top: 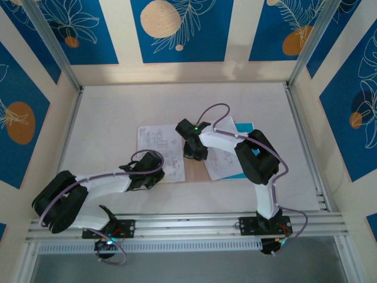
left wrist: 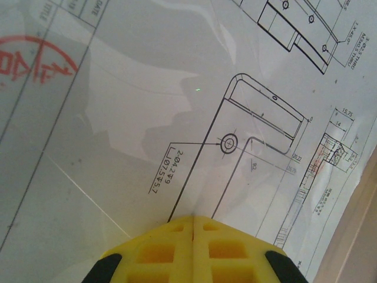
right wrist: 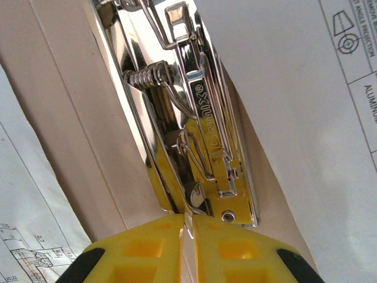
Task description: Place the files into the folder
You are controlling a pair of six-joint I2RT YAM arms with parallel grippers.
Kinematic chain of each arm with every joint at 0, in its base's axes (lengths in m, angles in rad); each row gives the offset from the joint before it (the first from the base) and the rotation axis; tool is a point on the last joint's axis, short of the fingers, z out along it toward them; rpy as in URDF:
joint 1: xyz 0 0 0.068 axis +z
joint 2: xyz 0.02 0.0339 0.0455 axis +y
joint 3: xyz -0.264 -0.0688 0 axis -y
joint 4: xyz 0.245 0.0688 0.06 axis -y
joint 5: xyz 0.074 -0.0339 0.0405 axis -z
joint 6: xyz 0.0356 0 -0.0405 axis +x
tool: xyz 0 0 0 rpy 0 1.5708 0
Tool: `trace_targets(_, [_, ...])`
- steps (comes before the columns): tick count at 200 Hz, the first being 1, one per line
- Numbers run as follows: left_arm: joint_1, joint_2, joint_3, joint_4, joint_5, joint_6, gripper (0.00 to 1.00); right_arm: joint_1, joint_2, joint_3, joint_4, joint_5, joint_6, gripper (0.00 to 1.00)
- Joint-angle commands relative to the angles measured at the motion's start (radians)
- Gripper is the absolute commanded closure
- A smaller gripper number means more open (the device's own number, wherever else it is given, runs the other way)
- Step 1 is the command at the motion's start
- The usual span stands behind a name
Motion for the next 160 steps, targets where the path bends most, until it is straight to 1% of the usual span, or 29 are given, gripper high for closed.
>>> trace_targets(1, [0.025,0.041,-0.053,-0.161,-0.032,-0.020,1.00,-0.023,0.079,-0.088,-0.073,0.039,0.019,0.85])
trace_targets(34, [0.030,0.035,-0.058,-0.165,-0.031,-0.022,1.00,-0.031,0.074,-0.098,-0.093,0.077,0.048,0.85])
trace_targets(69, [0.037,0.030,-0.069,-0.161,-0.029,-0.028,1.00,-0.024,0.053,-0.093,-0.119,0.129,0.020,0.85])
trace_targets(128, [0.041,0.032,-0.071,-0.162,-0.026,-0.029,1.00,-0.030,0.044,-0.096,-0.105,0.130,-0.004,0.85])
trace_targets(160, [0.041,0.026,-0.071,-0.164,-0.027,-0.028,1.00,-0.026,-0.017,-0.088,-0.083,0.140,-0.027,0.86])
